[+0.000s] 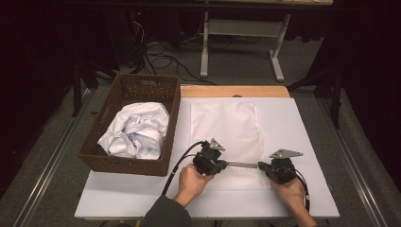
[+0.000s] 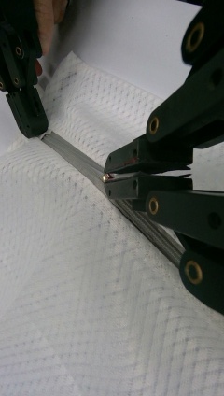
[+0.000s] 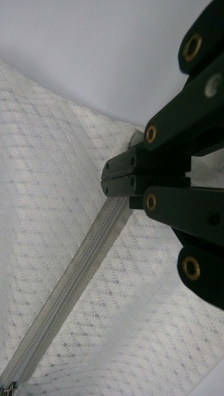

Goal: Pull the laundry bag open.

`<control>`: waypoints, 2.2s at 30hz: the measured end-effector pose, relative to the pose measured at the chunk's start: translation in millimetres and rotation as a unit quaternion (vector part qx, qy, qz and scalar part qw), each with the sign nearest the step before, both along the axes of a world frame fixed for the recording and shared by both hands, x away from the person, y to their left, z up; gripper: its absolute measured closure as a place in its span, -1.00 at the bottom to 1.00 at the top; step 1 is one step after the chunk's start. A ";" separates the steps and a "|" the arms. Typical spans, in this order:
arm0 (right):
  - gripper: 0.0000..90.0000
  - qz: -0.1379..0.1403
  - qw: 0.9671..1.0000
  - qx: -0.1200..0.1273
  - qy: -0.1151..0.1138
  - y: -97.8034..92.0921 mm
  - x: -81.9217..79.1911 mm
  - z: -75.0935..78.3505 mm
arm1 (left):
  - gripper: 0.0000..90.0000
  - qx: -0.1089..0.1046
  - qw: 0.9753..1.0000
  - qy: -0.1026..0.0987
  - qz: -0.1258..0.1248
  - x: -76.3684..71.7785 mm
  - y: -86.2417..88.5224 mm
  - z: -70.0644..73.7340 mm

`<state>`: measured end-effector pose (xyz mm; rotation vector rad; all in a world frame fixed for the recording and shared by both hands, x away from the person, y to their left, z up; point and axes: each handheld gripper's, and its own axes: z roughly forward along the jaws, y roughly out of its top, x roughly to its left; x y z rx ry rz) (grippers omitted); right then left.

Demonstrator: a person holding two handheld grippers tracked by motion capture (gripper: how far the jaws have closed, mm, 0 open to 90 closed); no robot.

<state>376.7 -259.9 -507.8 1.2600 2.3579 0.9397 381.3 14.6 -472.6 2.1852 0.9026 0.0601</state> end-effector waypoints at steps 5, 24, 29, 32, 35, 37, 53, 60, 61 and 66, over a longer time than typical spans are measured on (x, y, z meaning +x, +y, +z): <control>1.00 -0.001 1.000 0.004 0.000 -0.5 0.1 -0.5 | 0.92 0.001 1.000 0.003 0.002 0.3 4.6 -1.2; 1.00 -0.001 1.000 0.004 -0.001 -0.7 0.2 -0.6 | 0.92 -0.001 1.000 0.002 0.013 -1.7 15.3 -1.1; 1.00 -0.002 1.000 0.004 0.000 -0.3 -0.2 -0.5 | 0.92 -0.001 1.000 -0.001 0.018 -2.9 18.1 -1.1; 1.00 -0.002 1.000 0.004 0.000 -0.3 -0.1 -0.5 | 0.92 -0.001 1.000 0.000 0.019 -3.0 18.6 -1.4; 1.00 -0.002 1.000 0.002 0.000 -0.2 -0.3 -0.3 | 0.92 0.002 1.000 0.000 0.017 -3.6 19.7 -1.4; 1.00 -0.002 1.000 0.003 -0.001 -0.3 -0.1 -0.5 | 0.91 0.001 1.000 0.000 0.016 -3.8 20.0 -1.4; 1.00 -0.002 1.000 0.002 -0.001 -0.2 -0.2 -0.4 | 0.92 0.002 0.999 -0.002 0.032 -6.1 33.5 -0.1; 1.00 -0.002 1.000 0.004 0.000 -0.6 0.0 -0.7 | 0.92 0.006 0.999 -0.004 0.041 -7.5 41.3 0.5; 1.00 -0.002 1.000 0.004 -0.001 -0.6 0.1 -0.7 | 0.92 0.008 0.999 -0.004 0.043 -8.1 42.8 0.3; 1.00 -0.004 1.000 0.005 0.000 -0.4 0.2 -0.7 | 0.92 0.009 0.999 -0.006 0.051 -9.3 49.8 0.6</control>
